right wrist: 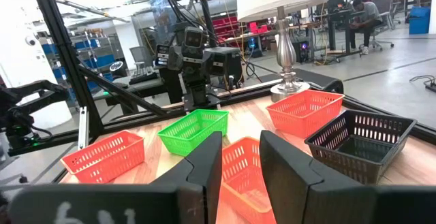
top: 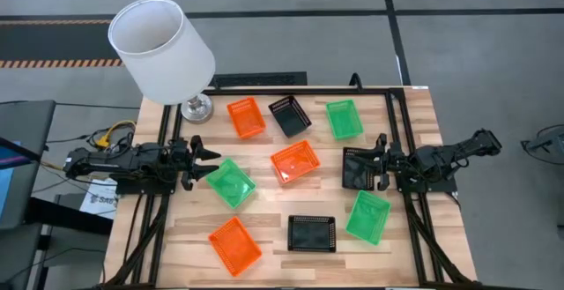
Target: Stack baskets by color
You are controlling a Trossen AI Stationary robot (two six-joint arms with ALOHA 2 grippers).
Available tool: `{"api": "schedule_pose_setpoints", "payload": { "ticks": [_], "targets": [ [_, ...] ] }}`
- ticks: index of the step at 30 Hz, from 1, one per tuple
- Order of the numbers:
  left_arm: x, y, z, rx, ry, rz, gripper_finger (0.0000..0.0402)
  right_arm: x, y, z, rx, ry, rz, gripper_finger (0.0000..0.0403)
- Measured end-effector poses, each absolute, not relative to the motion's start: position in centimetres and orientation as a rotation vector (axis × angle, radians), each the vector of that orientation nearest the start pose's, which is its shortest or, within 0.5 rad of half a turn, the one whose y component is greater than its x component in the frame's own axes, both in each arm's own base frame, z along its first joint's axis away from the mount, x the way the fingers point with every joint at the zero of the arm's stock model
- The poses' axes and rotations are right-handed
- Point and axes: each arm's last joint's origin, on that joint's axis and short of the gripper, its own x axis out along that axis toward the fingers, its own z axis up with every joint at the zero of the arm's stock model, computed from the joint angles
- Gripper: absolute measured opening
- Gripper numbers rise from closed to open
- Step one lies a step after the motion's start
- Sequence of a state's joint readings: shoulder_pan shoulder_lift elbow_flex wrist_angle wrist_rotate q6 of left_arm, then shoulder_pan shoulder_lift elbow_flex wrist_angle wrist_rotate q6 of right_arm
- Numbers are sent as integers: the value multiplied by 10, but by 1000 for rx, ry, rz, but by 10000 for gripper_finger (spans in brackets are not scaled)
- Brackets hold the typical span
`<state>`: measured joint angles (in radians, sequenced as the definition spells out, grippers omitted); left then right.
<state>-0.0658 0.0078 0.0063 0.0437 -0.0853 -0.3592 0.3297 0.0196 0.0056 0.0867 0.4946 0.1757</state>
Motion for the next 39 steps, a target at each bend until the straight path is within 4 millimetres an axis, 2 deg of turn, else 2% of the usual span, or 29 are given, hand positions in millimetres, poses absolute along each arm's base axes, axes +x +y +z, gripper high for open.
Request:
{"api": "schedule_pose_setpoints", "payload": {
  "ticks": [10,15,17,22,29,35,39],
  "targets": [
    [98,-4,169,-363,-49,22,208,94,18,172,204,-81,-159,122],
    [97,0,172,-374,-100,154,208,94,17,172,204,-82,-170,122],
    [97,1,173,-434,-114,168,208,94,16,172,204,-84,-178,122],
    [97,1,173,-725,-138,148,208,94,16,172,203,-82,-182,122],
    [96,3,173,-901,-186,208,208,94,16,172,207,-84,-181,122],
    [96,4,173,-913,-213,251,208,94,15,177,535,-162,-173,122],
    [96,6,173,-1018,-257,282,208,93,11,183,720,-253,-182,122]
  ]
}}
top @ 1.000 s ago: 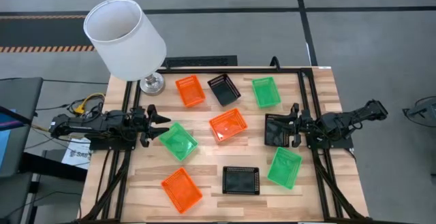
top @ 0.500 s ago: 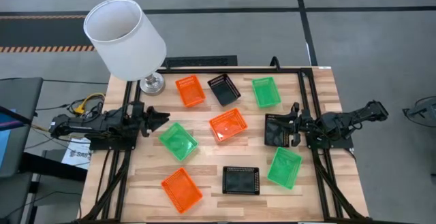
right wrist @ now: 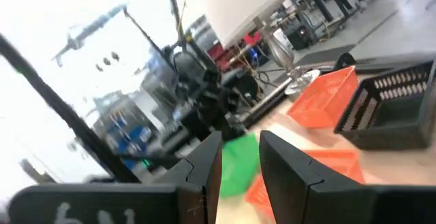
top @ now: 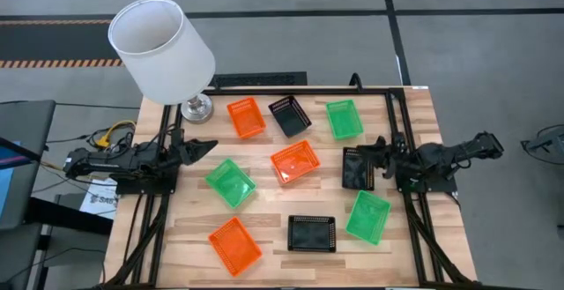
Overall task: Stack baskets by color
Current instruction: Stack the middle orange bin on top of the top orange bin
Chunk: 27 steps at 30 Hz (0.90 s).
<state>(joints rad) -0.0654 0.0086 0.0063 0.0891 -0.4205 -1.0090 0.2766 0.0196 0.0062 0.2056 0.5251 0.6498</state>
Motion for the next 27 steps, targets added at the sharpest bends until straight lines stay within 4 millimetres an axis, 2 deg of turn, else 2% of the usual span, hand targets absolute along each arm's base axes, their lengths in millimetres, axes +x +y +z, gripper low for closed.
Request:
{"api": "schedule_pose_setpoints", "payload": {
  "ticks": [6,10,12,15,21,27],
  "targets": [
    [94,5,183,-1134,-355,212,208,93,7,186,849,-310,-198,122],
    [90,5,201,-1070,-460,134,208,91,3,194,954,-417,-187,122],
    [87,6,213,-1032,-479,140,208,89,1,203,924,-462,-191,123],
    [83,6,236,-979,-510,141,208,79,-3,232,826,-580,-202,127],
    [92,6,273,-929,-353,264,208,70,-8,282,655,-598,-345,146],
    [111,5,300,-935,47,448,208,82,-11,312,588,-276,-528,181]
  ]
}}
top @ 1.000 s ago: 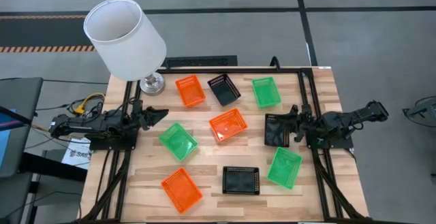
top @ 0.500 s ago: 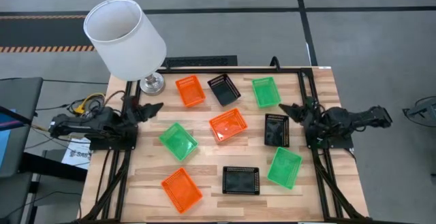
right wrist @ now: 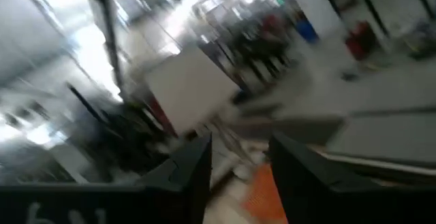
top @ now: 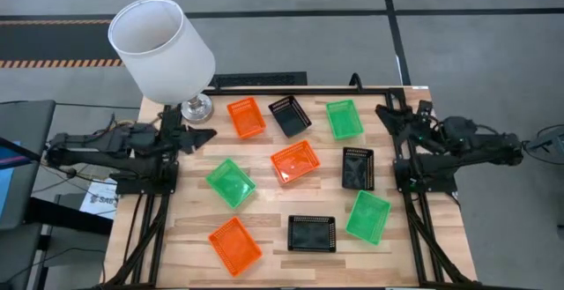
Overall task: Stack baskets by color
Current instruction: Stack the middle orange bin on top of the top orange bin
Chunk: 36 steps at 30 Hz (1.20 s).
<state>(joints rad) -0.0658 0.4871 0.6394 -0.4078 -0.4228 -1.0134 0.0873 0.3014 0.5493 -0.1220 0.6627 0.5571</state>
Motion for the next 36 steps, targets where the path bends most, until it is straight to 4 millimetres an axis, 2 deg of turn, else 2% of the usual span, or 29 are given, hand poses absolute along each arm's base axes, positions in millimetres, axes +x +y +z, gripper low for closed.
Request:
{"api": "schedule_pose_setpoints", "payload": {
  "ticks": [3,8,14,21,26,31,36],
  "targets": [
    [117,3,314,-893,277,497,208,92,-11,317,585,-80,-596,205],
    [127,0,327,-702,651,541,208,111,-8,318,554,180,-648,229],
    [157,-4,320,-449,847,447,208,129,-5,306,523,353,-621,226],
    [203,-4,298,-167,962,283,208,143,-3,295,502,464,-614,226],
    [232,5,269,-93,1120,168,208,144,-2,294,508,488,-592,226],
    [256,17,239,6,1236,96,208,142,-2,291,496,519,-601,224],
    [270,26,217,74,1300,21,208,140,-2,288,487,556,-615,224]
  ]
}}
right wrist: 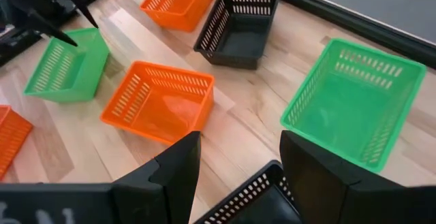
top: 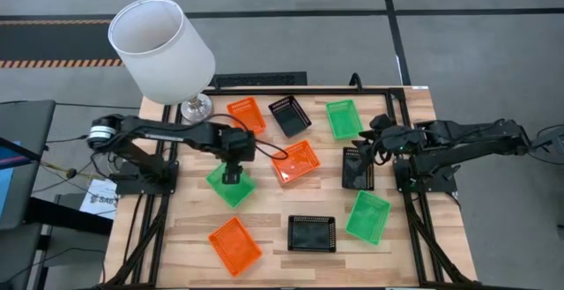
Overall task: Stack baskets by color
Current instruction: Stack the middle orange bin on top of the top orange bin
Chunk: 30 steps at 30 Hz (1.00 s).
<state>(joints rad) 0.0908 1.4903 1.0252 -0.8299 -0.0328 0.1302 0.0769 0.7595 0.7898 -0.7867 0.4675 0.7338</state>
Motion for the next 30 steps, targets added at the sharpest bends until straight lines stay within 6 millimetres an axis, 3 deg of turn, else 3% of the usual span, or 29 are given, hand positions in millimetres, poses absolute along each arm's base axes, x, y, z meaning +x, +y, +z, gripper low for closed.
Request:
{"api": "schedule_pose_setpoints", "payload": {
  "ticks": [7,30],
  "targets": [
    [277,28,205,123,1322,-104,208,140,-1,288,497,564,-613,224],
    [279,27,206,198,1285,-213,208,135,-1,283,537,609,-658,223]
  ]
}}
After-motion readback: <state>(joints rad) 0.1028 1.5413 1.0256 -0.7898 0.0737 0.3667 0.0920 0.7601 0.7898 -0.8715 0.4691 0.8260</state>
